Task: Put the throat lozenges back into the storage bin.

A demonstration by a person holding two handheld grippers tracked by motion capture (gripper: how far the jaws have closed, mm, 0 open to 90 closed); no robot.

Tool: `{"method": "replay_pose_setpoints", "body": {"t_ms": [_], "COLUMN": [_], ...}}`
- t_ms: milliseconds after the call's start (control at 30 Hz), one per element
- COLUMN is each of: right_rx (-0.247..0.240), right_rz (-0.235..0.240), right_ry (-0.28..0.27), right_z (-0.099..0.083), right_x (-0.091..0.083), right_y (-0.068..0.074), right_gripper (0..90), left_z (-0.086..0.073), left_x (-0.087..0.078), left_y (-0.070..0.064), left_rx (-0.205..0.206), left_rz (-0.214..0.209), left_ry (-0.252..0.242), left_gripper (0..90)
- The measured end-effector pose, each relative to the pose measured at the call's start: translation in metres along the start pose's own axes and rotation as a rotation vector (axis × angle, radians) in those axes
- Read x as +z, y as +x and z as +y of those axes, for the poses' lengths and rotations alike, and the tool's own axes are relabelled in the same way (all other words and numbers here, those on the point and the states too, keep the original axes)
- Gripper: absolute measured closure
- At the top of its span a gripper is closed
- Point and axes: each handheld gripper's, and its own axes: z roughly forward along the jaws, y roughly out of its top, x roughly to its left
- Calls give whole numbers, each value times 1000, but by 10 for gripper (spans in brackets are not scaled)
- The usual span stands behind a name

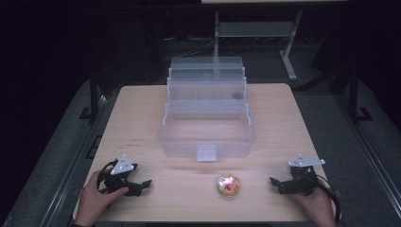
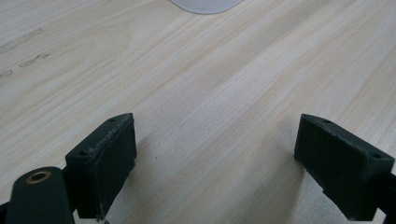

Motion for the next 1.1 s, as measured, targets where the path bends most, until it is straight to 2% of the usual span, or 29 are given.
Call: {"method": "replay_pose_setpoints", "body": {"t_ms": [567, 933, 1033, 1100], "right_rx": [3, 6, -1, 14], "right_rz": [-2, -4, -3, -1], "right_ry": [2, 37, 49, 57], "right_z": [0, 4, 5, 6], "right_x": [0, -1, -2, -3], "right_y": [0, 0, 0, 1], "right_gripper": [6, 8, 38, 47], "left_z": [0, 0, 0, 0], "left_x": [0, 0, 0, 0], "left_y": [0, 0, 0, 0], "left_rx": [-1, -1, -1, -1], "left_rz": [0, 0, 0, -1], "left_ry": [-1, 0, -1, -1], "left_gripper": [119, 119, 119, 119]}}
